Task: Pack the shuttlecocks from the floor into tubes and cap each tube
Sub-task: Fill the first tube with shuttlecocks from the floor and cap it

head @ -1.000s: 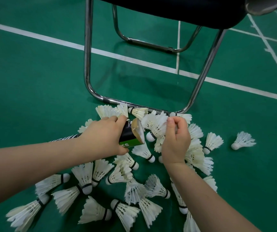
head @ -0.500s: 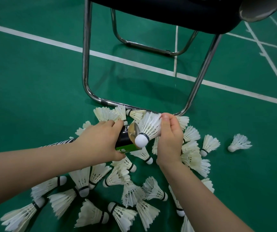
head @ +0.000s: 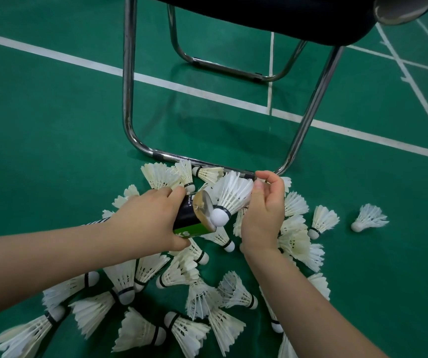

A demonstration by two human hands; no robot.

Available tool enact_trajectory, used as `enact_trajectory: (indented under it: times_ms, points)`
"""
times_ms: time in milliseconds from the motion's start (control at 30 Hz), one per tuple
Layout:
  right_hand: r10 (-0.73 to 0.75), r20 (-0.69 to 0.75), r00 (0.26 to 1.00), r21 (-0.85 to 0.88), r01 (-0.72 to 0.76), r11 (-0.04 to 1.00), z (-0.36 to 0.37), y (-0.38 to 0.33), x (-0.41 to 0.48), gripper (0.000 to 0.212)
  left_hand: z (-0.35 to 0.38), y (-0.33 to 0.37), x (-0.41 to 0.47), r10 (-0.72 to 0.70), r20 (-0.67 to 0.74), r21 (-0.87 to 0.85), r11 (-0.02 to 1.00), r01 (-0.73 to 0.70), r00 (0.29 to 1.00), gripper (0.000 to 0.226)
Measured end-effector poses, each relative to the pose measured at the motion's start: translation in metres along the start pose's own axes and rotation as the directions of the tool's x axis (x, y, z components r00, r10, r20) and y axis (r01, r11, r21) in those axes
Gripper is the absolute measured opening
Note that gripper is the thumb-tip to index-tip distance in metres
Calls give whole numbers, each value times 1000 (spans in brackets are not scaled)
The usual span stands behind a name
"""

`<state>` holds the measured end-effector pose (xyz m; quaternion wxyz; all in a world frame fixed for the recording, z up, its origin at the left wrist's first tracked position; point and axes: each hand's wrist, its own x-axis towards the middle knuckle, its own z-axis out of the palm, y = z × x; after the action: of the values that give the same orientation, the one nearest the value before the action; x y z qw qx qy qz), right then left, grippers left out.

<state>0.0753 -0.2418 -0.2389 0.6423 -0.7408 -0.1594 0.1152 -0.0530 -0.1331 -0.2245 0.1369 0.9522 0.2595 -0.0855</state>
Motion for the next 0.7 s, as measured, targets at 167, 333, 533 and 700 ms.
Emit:
enact_trajectory:
  times_ms: [167,333,533,700]
  points:
    - [1,37,999,37,-2,999,1,-4,-4,24,1,1,1,0,4,-17,1000,0,1000,61]
    - [-8,96,995,49,4,999,9,-4,-17,22,1,-1,4,-24,15,-43,999,25,1000,64]
    - [-35,173,984,-33,41,999,7,2,-20,24,0,-6,2,-56,22,-75,996,57,998,65]
    - [-97,315,944,-105,137,985,-1,11,-22,27,1,-10,2,-68,18,-60,996,69,997,66]
